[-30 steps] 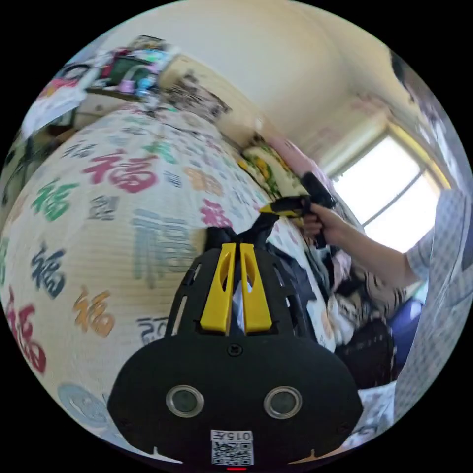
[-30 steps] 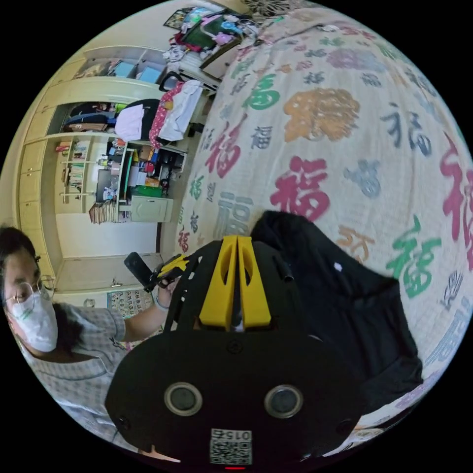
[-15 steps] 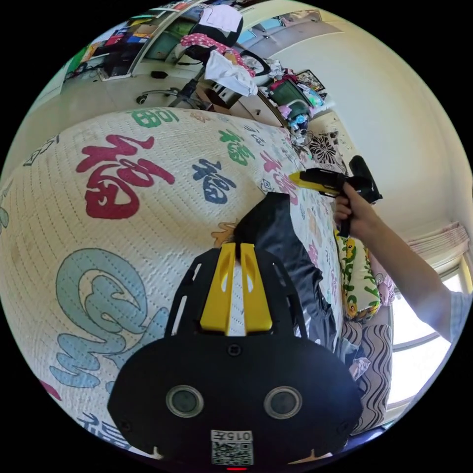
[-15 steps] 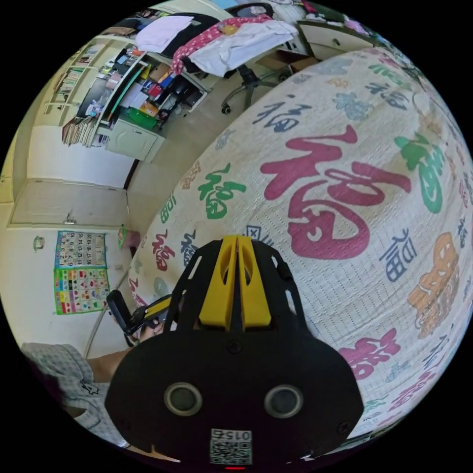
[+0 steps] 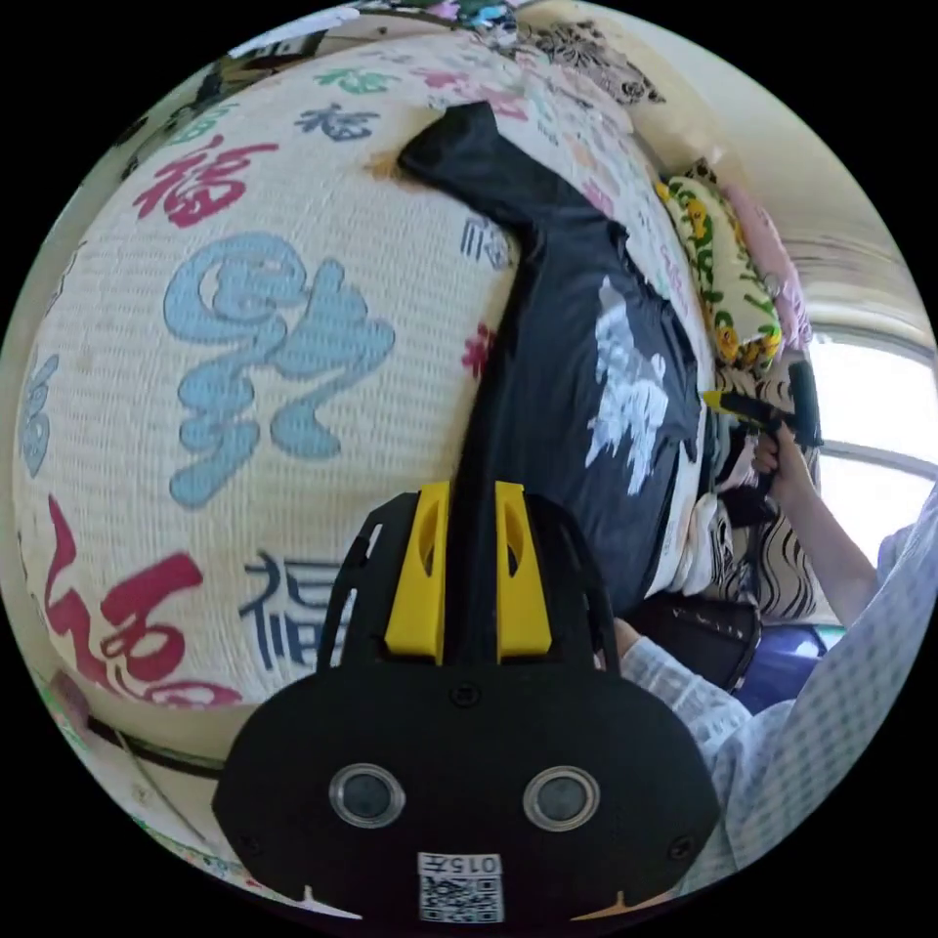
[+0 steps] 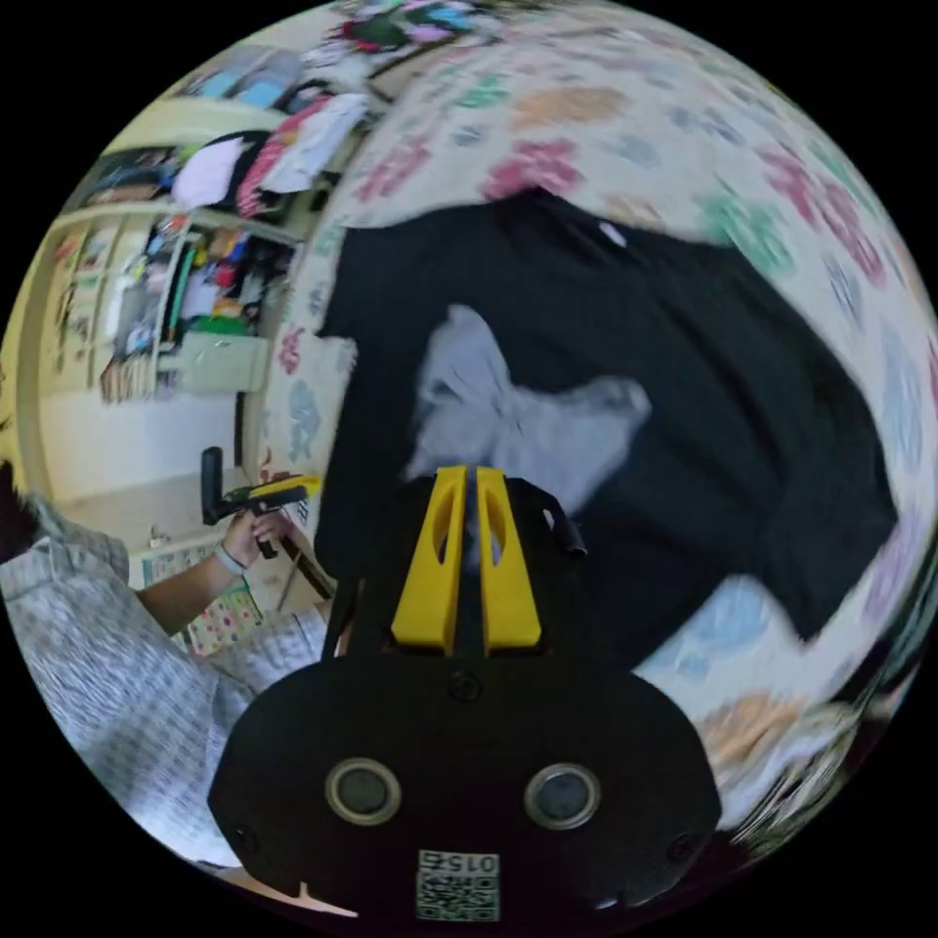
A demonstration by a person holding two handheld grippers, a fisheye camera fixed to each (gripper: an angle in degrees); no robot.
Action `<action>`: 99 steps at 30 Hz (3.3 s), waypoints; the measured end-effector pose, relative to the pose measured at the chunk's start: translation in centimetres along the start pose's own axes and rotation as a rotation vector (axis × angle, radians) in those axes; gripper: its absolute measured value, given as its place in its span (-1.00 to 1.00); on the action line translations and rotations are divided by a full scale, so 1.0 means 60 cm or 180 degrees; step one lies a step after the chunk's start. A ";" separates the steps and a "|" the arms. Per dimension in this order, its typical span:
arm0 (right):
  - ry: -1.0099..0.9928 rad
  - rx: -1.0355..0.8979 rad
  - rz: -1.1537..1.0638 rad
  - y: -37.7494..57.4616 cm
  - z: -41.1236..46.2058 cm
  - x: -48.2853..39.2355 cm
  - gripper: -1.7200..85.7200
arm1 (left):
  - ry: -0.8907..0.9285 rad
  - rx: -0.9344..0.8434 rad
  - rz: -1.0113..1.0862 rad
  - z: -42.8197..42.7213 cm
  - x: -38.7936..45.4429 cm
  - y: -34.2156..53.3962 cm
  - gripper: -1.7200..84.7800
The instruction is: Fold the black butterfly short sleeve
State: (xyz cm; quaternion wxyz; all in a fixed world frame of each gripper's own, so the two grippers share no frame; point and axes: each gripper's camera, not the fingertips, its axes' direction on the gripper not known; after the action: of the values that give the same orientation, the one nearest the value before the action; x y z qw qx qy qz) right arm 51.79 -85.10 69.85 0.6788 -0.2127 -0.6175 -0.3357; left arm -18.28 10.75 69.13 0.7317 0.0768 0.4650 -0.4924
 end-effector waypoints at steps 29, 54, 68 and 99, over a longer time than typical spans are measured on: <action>-0.0211 -0.0341 0.1661 0.556 -0.003 0.040 -0.97 | -0.1340 -0.0857 0.0715 0.320 0.091 0.038 -0.93; -0.0440 -0.0022 0.2379 0.729 -0.218 -0.009 -0.97 | -0.0355 -0.1556 0.0154 0.443 -0.021 -0.078 -0.94; -0.0265 0.1664 0.2137 0.677 -0.526 0.065 -0.85 | -0.0974 -0.0941 0.3001 0.741 0.563 -0.362 -0.82; -0.0843 0.2099 0.1167 0.581 -0.617 -0.070 -0.95 | -0.0390 -0.0183 0.3937 0.925 0.738 -0.434 -0.97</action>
State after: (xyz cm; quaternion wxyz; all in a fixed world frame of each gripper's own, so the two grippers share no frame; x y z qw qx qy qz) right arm 102.53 -86.48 64.70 0.6739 -0.1316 -0.7260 0.0376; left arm -1.68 -62.75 75.49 0.9087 0.2838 0.3046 0.0319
